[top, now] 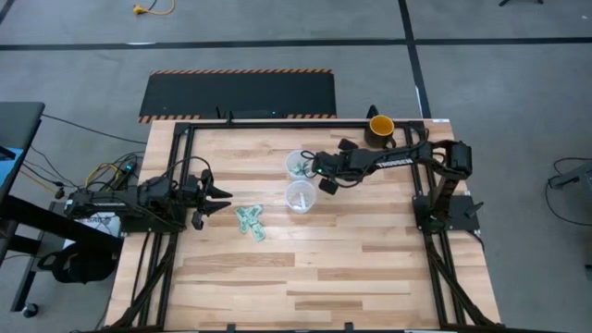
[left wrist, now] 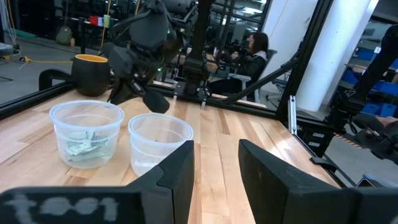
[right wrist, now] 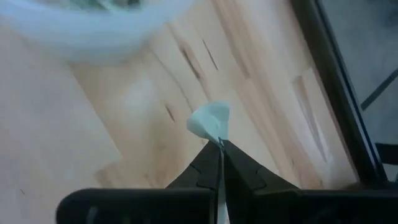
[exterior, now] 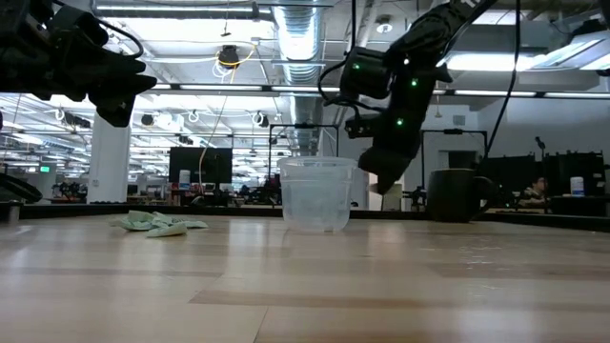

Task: Pick and place items into bin
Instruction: Put the green stevia packet into the top transparent bin

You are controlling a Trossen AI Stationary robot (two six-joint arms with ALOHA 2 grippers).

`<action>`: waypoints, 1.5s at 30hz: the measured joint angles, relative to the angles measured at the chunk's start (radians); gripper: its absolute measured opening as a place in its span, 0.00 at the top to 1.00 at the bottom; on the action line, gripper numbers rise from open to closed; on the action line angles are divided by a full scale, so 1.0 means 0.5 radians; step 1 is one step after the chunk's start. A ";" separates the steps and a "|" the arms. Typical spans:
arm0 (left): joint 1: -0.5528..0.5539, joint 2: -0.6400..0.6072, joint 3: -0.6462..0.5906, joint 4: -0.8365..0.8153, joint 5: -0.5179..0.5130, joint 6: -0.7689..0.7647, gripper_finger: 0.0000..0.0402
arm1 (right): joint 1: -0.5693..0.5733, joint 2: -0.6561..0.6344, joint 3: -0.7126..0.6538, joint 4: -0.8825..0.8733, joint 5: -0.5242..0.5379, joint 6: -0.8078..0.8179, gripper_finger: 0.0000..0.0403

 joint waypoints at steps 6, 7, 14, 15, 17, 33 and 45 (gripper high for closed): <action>0.001 0.001 0.001 0.001 0.000 0.000 0.72 | 0.006 -0.003 0.003 0.136 0.003 -0.018 1.00; 0.001 0.000 0.001 0.001 0.000 0.000 0.72 | 0.006 -0.003 0.003 0.148 0.010 -0.029 1.00; 0.001 0.000 0.000 0.000 0.000 0.000 0.72 | 0.007 -0.005 0.004 0.103 0.242 -0.036 1.00; 0.000 0.000 0.000 0.000 0.000 0.000 0.72 | 0.008 -0.006 0.004 0.094 0.286 -0.037 1.00; 0.000 0.000 0.000 0.001 0.000 0.000 0.72 | 0.007 -0.039 0.004 0.065 0.334 -0.039 1.00; 0.001 0.001 0.001 0.000 0.000 0.000 0.72 | -0.106 -0.650 -0.312 1.135 -0.695 -0.463 1.00; 0.001 0.001 0.001 0.001 0.001 0.000 0.72 | -0.298 -0.326 -0.411 1.485 -1.371 -0.644 1.00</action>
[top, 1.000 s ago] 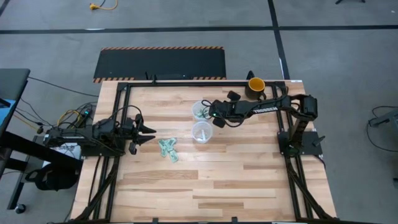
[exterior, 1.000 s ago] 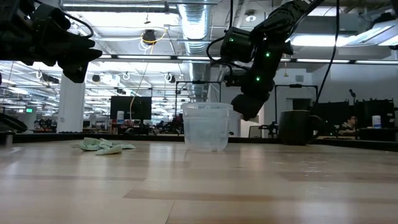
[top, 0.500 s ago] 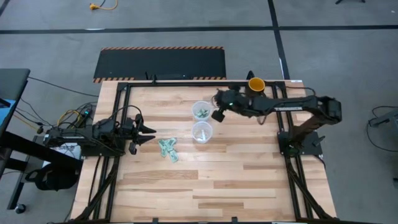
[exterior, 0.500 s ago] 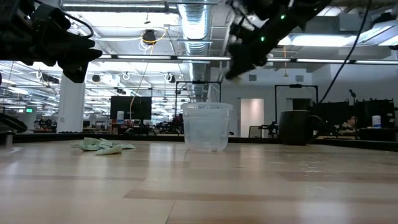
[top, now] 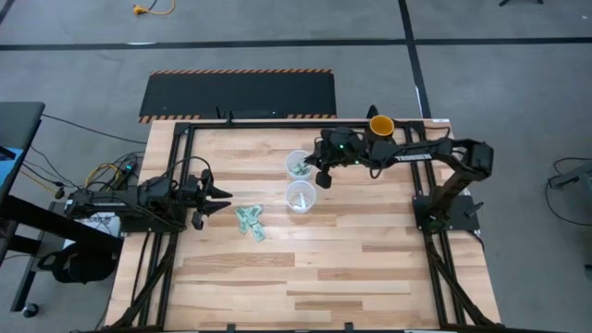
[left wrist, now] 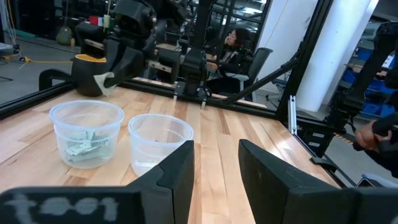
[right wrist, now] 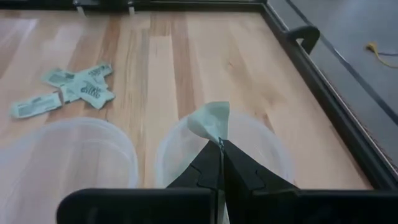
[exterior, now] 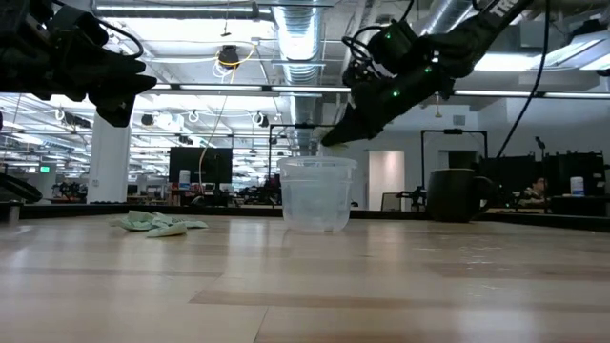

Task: Pick and place items into bin
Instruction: Put the green stevia packet into the top transparent bin, then put the green stevia packet into the bottom transparent bin

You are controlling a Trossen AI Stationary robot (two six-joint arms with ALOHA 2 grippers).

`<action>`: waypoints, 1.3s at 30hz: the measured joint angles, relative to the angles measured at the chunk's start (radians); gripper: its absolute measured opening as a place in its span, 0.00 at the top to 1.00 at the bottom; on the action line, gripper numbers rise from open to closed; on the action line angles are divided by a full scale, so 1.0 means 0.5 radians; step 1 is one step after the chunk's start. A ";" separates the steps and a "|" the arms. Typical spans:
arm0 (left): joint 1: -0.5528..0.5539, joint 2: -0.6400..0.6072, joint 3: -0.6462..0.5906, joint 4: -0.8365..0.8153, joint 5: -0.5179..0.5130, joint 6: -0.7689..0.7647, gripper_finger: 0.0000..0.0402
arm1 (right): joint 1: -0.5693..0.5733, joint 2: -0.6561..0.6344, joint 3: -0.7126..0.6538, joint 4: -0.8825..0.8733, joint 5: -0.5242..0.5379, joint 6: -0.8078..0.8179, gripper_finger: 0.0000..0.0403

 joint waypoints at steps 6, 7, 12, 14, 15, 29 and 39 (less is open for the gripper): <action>0.000 0.000 0.000 -0.001 0.000 0.000 0.72 | 0.002 0.024 0.000 0.073 -0.007 -0.023 1.00; 0.000 0.000 0.000 -0.001 -0.001 0.000 0.72 | 0.001 0.024 0.000 0.073 -0.007 -0.022 1.00; 0.000 0.000 -0.001 0.000 0.000 0.000 0.72 | 0.006 0.024 0.000 0.074 -0.007 -0.020 1.00; -0.001 0.000 -0.001 0.000 -0.001 0.000 0.72 | 0.005 0.024 0.000 0.074 -0.006 -0.020 1.00; 0.000 0.000 0.000 0.000 -0.001 0.000 0.72 | 0.005 0.025 0.000 0.074 -0.006 -0.020 0.99; -0.001 0.000 0.000 0.000 0.000 0.000 0.72 | 0.006 0.025 0.002 0.087 -0.006 -0.011 0.79; 0.000 0.000 -0.001 0.000 -0.001 0.000 0.72 | 0.057 -0.111 0.004 -0.018 -0.005 0.062 0.78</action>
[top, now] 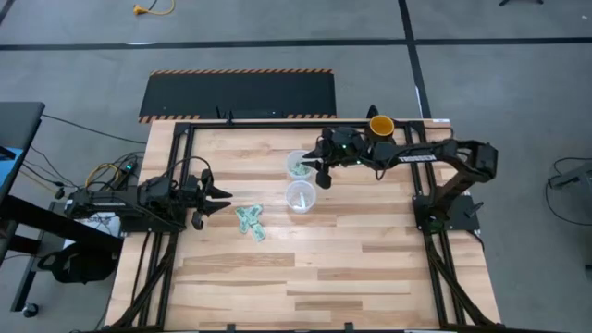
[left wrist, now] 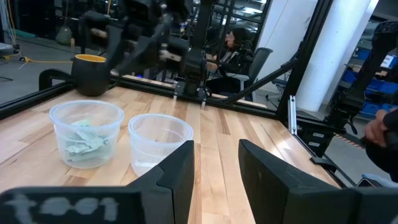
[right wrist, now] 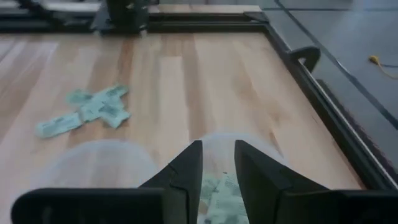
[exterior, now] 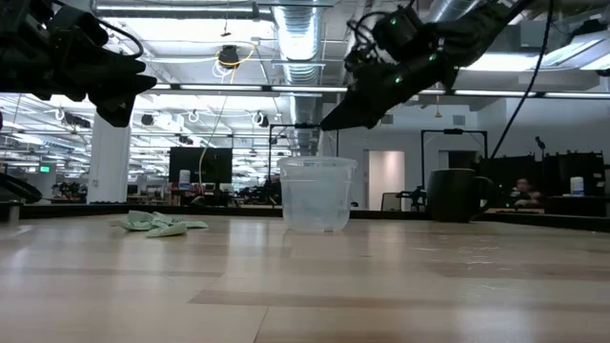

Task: Pick and place items into bin
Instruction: Put the green stevia packet into the bottom transparent bin

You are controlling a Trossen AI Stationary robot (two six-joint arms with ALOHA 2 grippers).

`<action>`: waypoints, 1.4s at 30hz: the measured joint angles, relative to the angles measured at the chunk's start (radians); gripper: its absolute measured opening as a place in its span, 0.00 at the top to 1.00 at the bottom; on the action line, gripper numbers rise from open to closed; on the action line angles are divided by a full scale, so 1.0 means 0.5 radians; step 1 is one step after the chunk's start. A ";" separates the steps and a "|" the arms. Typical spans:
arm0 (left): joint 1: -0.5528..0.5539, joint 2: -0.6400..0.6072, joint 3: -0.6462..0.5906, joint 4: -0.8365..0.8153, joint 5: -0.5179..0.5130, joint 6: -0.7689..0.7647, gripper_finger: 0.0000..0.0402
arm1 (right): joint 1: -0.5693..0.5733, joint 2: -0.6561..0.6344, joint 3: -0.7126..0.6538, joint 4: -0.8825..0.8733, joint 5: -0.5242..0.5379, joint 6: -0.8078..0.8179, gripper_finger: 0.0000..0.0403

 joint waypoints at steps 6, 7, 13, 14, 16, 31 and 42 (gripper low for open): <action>0.000 0.000 0.001 0.000 0.000 0.000 0.72 | 0.096 -0.334 -0.001 -0.495 0.008 -0.066 0.78; 0.000 0.000 0.000 0.000 0.000 0.000 0.72 | 0.104 -0.413 -0.001 -0.596 0.008 -0.067 0.78; 0.000 0.000 0.000 -0.001 0.000 0.000 0.72 | 0.120 -0.883 -0.095 -0.902 -0.005 -0.132 0.78; 0.000 0.000 0.001 0.000 0.000 0.000 0.72 | 0.120 -0.969 -0.151 -0.853 -0.021 -0.166 0.78; 0.000 0.000 0.000 0.000 0.000 0.000 0.72 | 0.115 -1.132 -0.285 -0.717 -0.062 -0.201 0.78; 0.000 -0.001 0.000 0.000 0.000 0.000 0.72 | 0.102 -1.829 -1.165 0.036 -0.829 -0.101 0.78; 0.000 0.000 0.000 0.000 0.000 0.000 0.72 | 0.062 -2.090 -1.438 0.188 -0.733 0.019 0.78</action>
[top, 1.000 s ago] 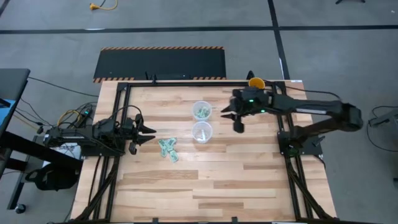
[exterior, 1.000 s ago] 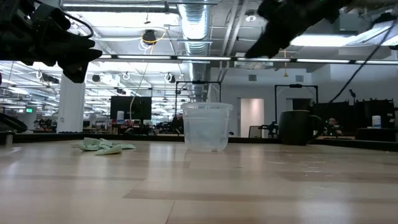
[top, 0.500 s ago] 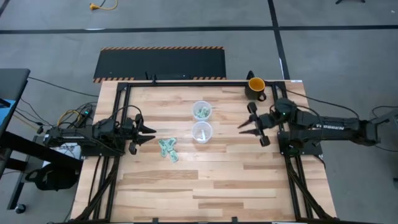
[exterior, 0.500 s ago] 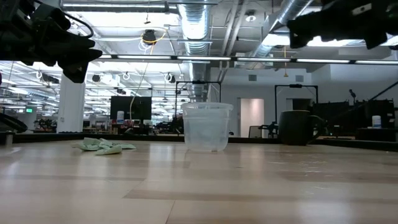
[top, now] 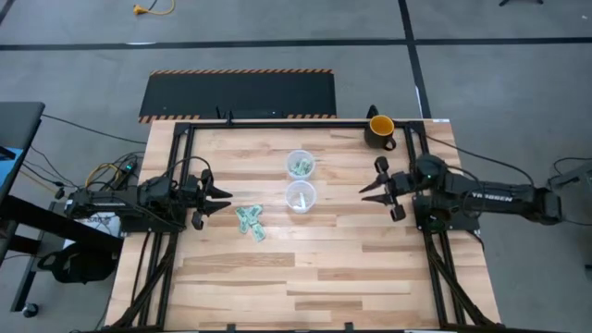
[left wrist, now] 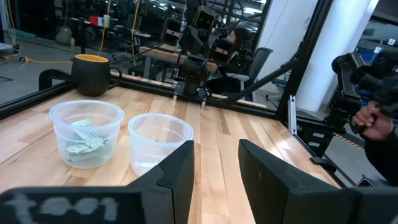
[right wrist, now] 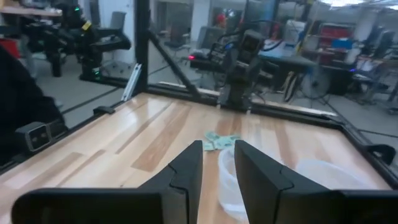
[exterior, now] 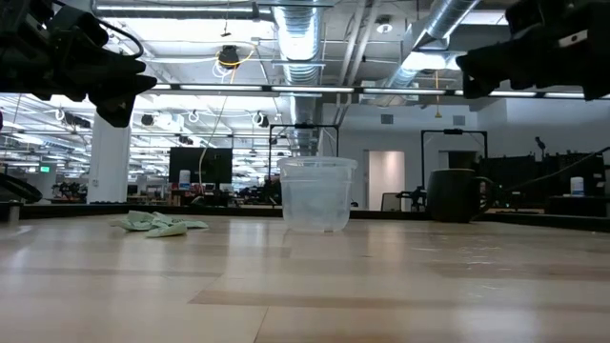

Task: Pick and place items into bin
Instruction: Put the green stevia packet into the bottom transparent bin

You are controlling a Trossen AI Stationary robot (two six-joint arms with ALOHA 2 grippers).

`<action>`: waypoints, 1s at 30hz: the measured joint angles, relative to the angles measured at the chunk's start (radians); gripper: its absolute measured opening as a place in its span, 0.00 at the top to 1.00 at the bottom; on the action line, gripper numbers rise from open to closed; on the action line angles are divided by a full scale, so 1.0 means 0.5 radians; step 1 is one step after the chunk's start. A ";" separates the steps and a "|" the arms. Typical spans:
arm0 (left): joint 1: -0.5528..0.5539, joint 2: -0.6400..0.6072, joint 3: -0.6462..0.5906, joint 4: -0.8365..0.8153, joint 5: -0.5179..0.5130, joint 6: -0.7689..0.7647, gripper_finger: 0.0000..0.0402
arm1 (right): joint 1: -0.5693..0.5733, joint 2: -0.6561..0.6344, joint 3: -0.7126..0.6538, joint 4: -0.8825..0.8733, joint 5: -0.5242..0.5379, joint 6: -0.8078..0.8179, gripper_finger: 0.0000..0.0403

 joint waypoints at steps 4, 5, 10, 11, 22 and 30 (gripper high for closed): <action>0.000 0.000 0.000 -0.001 0.000 0.000 0.72 | 0.000 -0.148 -0.102 0.014 0.057 0.044 0.78; 0.000 0.000 0.001 -0.001 0.000 0.000 0.72 | 0.000 -0.182 -0.130 0.035 0.062 0.064 0.78; -0.001 0.000 0.000 0.000 0.001 0.000 0.72 | 0.000 -0.345 -0.275 0.041 0.174 0.178 0.78; 0.000 0.000 0.000 0.000 0.001 0.000 0.72 | 0.000 -0.375 -0.301 0.044 0.218 0.202 0.78; -0.001 0.000 0.000 -0.001 0.000 0.000 0.72 | 0.078 -0.622 -0.344 -0.328 0.308 0.340 0.78; -0.001 0.000 0.000 -0.001 0.001 0.000 0.72 | 0.169 -0.692 -0.346 -0.414 0.068 0.326 0.78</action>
